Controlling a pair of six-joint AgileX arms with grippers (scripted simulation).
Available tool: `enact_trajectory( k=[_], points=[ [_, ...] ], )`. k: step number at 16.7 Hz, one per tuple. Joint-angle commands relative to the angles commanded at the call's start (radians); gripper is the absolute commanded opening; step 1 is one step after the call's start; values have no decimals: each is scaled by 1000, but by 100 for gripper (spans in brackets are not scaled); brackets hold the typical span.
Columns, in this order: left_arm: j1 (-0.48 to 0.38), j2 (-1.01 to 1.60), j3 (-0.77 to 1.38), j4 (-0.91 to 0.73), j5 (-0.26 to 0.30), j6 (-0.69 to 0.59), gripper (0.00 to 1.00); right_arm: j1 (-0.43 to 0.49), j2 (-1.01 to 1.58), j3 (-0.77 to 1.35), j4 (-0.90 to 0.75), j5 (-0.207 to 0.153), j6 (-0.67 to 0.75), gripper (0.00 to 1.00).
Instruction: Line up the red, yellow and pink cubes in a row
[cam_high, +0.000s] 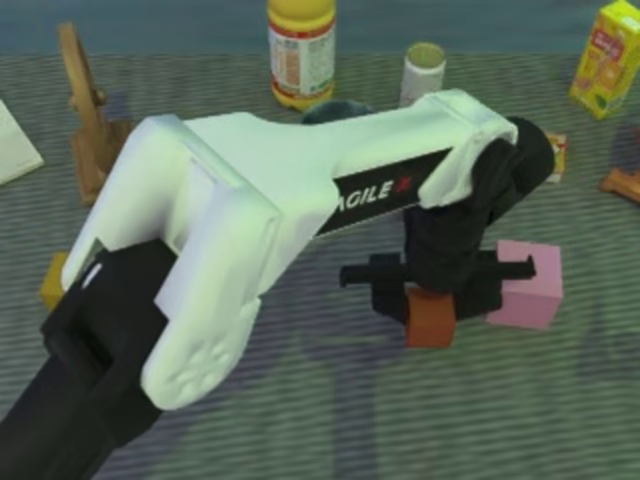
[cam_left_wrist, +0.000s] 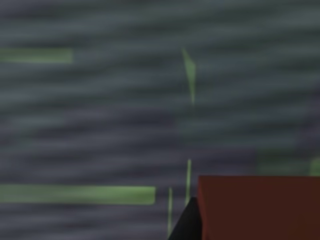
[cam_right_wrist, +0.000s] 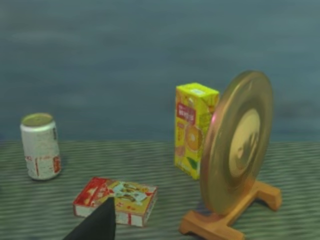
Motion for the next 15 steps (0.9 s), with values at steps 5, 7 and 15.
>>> enact_trajectory(
  k=[5, 7, 15],
  points=[
    [0, 0, 0, 0, 0, 0, 45, 0, 0, 0, 0, 0, 0, 100],
    [0, 0, 0, 0, 0, 0, 60, 0, 0, 0, 0, 0, 0, 100],
    [0, 0, 0, 0, 0, 0, 100, 0, 0, 0, 0, 0, 0, 100]
  ],
)
